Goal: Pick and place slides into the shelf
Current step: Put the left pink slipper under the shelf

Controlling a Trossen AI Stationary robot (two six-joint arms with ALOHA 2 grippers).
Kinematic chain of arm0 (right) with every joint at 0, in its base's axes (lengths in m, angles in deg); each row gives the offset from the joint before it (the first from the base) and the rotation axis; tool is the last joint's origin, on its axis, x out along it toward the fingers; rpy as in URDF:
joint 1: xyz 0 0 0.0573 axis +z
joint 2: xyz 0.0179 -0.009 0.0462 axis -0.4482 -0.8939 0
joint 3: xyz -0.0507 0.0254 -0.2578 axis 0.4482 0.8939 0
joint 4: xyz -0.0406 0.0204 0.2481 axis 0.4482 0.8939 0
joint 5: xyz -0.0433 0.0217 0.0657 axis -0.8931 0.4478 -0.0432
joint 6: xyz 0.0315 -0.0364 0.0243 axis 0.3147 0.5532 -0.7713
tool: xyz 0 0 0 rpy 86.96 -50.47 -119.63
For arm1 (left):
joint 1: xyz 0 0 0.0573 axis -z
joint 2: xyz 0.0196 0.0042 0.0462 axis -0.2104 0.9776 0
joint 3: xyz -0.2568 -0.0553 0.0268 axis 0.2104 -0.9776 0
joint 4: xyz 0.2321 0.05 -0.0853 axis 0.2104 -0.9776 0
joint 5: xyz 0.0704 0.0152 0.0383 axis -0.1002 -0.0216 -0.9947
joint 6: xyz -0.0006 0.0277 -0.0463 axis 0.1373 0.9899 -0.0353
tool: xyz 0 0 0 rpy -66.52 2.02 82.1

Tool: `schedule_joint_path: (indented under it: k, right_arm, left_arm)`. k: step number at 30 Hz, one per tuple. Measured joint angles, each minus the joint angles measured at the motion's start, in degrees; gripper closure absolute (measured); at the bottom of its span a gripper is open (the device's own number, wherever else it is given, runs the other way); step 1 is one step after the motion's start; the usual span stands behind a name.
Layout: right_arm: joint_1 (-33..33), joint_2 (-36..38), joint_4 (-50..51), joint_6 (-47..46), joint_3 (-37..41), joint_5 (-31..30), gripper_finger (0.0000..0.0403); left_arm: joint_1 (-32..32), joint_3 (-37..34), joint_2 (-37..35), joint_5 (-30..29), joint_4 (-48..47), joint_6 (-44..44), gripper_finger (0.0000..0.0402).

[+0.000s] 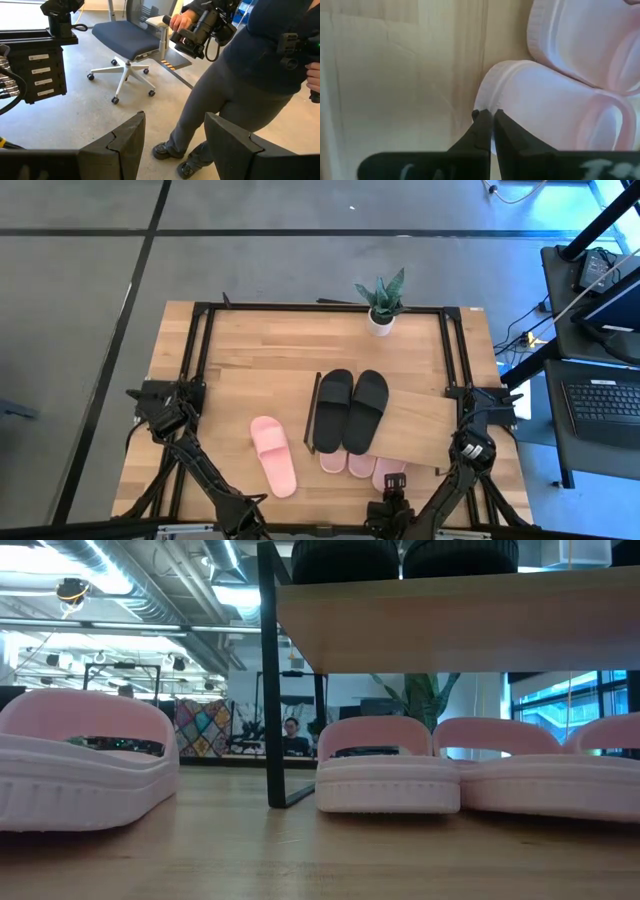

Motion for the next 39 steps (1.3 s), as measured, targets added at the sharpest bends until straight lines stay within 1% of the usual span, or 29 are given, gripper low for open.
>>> schedule_joint_path:
  k: [7, 15, 24, 34, 39]
  right_arm:
    - [-0.36, 0.00, 0.64, 0.02, 0.19, -1.51, 0.0393]
    - [-0.49, 0.00, 1.66, 0.04, 0.19, 1.17, 0.0393]
    - [-0.33, 0.00, 4.77, 0.17, 0.19, 2.43, 0.0393]
    - [-0.83, 0.00, 4.81, 1.51, 0.19, 1.46, 0.0393]
    - [-1.23, 0.00, 4.81, 1.51, 1.11, -0.37, 0.0393]
  left_arm:
    - [-0.18, 0.00, 0.00, 0.02, -0.24, -0.11, 0.0206]
    - [-0.26, 0.00, 0.00, 0.20, -0.24, -0.15, 0.0206]
    - [-0.26, 0.00, 0.00, 0.23, -0.22, -0.14, 0.0206]
    - [-0.26, 0.00, 0.00, 0.23, -0.20, -0.15, 0.0206]
    - [-0.26, 0.00, 0.00, 0.22, -0.22, -0.15, 0.0206]
